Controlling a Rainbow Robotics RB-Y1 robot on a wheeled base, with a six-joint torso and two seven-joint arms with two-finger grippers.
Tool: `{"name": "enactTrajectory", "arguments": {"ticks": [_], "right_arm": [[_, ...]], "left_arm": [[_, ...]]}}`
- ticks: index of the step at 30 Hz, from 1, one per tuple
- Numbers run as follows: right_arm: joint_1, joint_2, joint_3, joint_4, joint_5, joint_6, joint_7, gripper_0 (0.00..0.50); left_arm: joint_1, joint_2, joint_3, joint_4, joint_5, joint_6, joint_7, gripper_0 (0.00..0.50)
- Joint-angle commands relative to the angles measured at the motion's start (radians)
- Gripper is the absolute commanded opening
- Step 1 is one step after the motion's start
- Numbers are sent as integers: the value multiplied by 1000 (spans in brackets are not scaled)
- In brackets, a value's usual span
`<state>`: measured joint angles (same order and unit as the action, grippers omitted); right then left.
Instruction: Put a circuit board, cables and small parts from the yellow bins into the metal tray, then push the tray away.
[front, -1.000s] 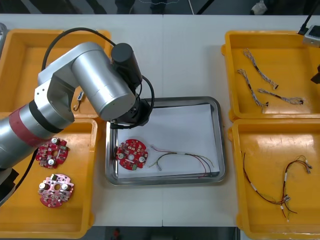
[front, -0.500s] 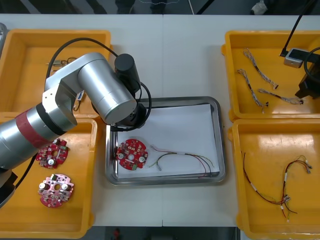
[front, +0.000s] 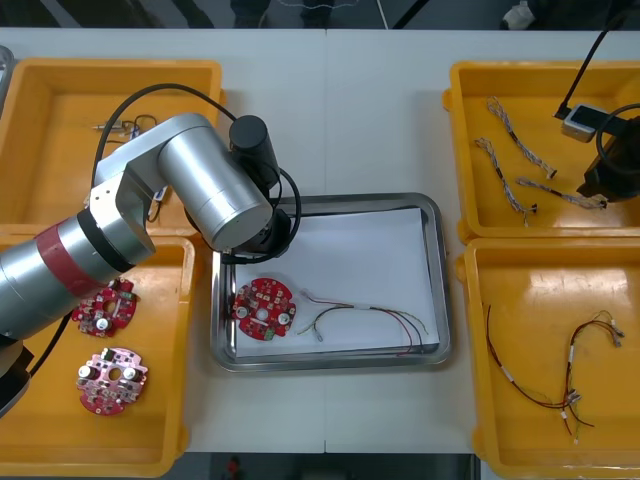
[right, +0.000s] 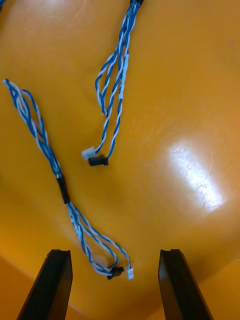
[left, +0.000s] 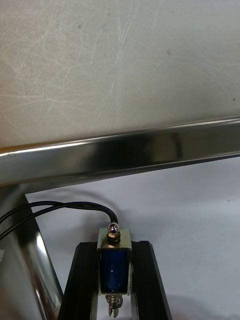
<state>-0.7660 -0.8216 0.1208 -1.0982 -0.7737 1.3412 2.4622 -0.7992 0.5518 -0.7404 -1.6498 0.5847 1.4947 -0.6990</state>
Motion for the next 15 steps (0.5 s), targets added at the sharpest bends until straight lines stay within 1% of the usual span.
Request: {"name": "enactTrajectory", "arguments": {"ticks": [1,2,8,13,15], "right_arm": [[-41,6,62,6,-19,-39,20,500],[-41,7,63,8,-19,-40,18,500],[-42,35,63,52,-32,-45,26,500],[-42,50,63,81,-38,-73,29,500],[-42,52,77,86,-38,-83,29,500]], "left_arm": [[3,-18,-13,-10,-16,-10,29,488],[3,-18,-13,-12,-16,-10,30,500],[3,-15,-13,-33,-16,-1,33,500],[3,-10,-10,-56,-13,16,38,500],[3,-9,4,-79,-9,44,39,500]]}}
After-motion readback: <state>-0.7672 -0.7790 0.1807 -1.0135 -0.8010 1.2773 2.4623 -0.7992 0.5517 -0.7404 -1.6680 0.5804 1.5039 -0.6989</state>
